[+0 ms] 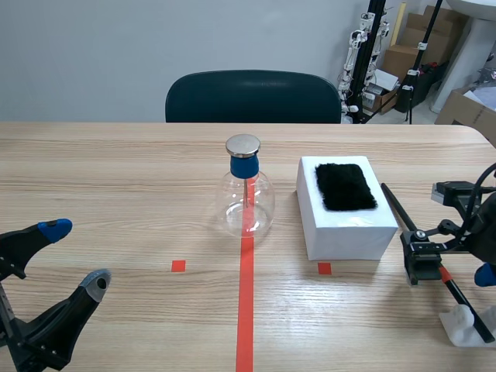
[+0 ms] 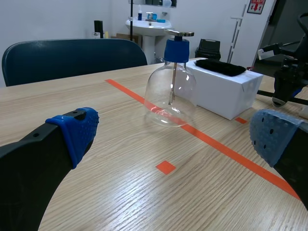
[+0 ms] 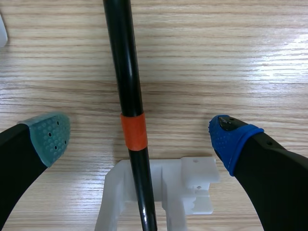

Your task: Do the electroscope experiment. pick up the black charging rod

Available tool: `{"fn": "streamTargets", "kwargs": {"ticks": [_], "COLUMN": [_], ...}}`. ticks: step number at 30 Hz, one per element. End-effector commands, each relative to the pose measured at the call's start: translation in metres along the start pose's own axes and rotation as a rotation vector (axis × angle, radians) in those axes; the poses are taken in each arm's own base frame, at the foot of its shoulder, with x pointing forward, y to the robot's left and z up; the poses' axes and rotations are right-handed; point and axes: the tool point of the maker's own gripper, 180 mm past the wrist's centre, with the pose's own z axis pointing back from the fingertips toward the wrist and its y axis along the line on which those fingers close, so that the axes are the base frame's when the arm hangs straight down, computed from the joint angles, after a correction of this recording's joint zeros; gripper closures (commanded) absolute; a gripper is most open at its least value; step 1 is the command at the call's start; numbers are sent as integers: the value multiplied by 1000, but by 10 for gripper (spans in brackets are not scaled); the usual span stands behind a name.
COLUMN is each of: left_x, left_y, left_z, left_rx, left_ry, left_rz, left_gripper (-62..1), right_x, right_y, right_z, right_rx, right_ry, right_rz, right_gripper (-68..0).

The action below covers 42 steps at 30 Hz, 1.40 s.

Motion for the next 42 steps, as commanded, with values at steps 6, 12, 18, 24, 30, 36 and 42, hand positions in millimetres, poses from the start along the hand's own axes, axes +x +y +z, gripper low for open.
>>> {"fn": "streamTargets", "kwargs": {"ticks": [6, 12, 18, 24, 30, 36, 42], "left_x": [8, 8, 8, 8, 8, 8, 8], "left_y": [3, 3, 3, 3, 3, 3, 3], "left_z": [-2, -2, -2, -2, -2, -2, -2], "left_rx": [7, 7, 7, 7, 7, 7, 7], "left_ry": [-34, -34, -34, -34, -34, -34, -34], "left_rz": [-4, -4, -4, -4, -4, -4, -4], "left_gripper": [-623, -623, -623, -623, -623, -623, -623], "right_x": [8, 8, 13, 14, 14, 13, 12], "right_y": [-3, -3, -3, -3, -3, -3, -3], "right_z": [7, 7, 7, 7, 7, 7, 7], "right_rx": [-6, -6, -6, -5, -5, -5, -5], "right_ry": [-29, -30, -54, -60, -59, -55, -52], "right_rz": [1, 1, 1, 1, 1, 1, 1], "right_gripper": [-505, -451, -385, -296, -226, -86, 0]}}
